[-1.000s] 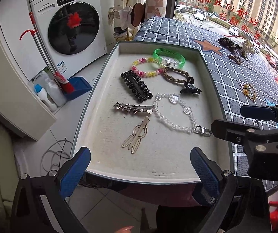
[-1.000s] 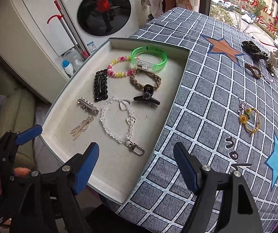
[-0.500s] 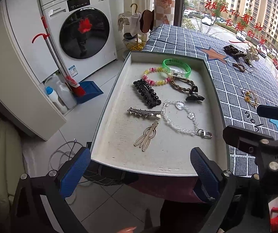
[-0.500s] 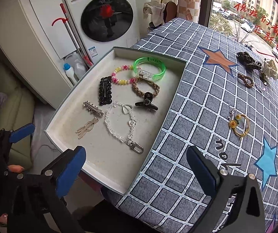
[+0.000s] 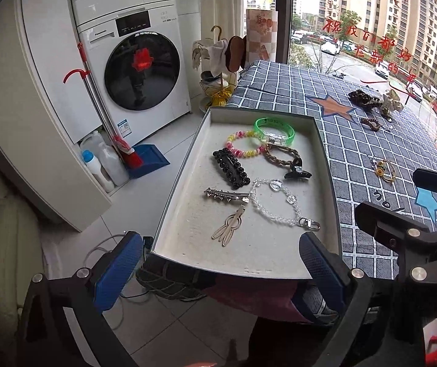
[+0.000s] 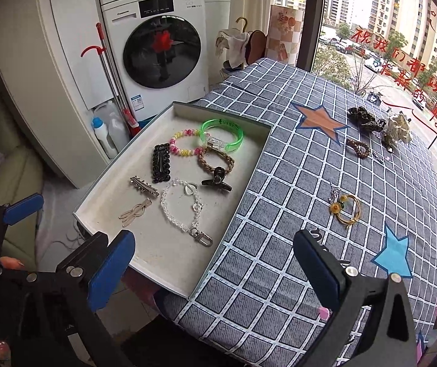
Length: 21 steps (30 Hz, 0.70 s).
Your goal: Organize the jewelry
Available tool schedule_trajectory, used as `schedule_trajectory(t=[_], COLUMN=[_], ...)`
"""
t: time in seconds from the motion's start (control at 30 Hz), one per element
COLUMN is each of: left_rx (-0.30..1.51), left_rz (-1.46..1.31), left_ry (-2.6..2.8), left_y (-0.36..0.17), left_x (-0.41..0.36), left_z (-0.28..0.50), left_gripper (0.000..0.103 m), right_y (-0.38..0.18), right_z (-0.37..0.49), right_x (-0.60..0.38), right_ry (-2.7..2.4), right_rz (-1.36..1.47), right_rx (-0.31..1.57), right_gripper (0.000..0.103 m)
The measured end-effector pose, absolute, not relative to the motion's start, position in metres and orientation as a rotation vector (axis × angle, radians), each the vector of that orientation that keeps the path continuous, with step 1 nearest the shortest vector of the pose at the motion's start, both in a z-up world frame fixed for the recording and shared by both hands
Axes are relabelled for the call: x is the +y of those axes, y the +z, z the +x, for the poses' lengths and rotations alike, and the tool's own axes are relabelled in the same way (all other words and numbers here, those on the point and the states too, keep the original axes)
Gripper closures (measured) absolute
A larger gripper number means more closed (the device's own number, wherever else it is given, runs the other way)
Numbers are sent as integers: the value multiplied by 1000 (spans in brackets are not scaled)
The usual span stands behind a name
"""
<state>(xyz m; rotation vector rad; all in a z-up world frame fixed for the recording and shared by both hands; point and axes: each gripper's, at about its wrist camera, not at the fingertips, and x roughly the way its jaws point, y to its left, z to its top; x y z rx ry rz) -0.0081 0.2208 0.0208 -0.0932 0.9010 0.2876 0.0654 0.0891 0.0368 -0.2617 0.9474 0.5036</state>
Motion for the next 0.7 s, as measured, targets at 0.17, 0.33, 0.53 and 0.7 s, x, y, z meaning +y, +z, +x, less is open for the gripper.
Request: schedule_trajectory(t=[0.17,0.33,0.53,0.7], left_rx=[895,904,909,911], left_rz=[-84,-77,-79,-78], left_ry=[288,291,301,310], left_y=[23,22,20,19], left_x=[218,216,217,218], left_z=[-11,-12,-13,-14], left_gripper=[0,0,0,0], right_y=[38,39,37,37], right_z=[63,63,62,63], right_x=[85,80,76,76], right_ry=[494,481,472,472], right_rz=[-248,-245,-244,-242], right_rx=[936,929,931,930], right_gripper=[0,0,0,0])
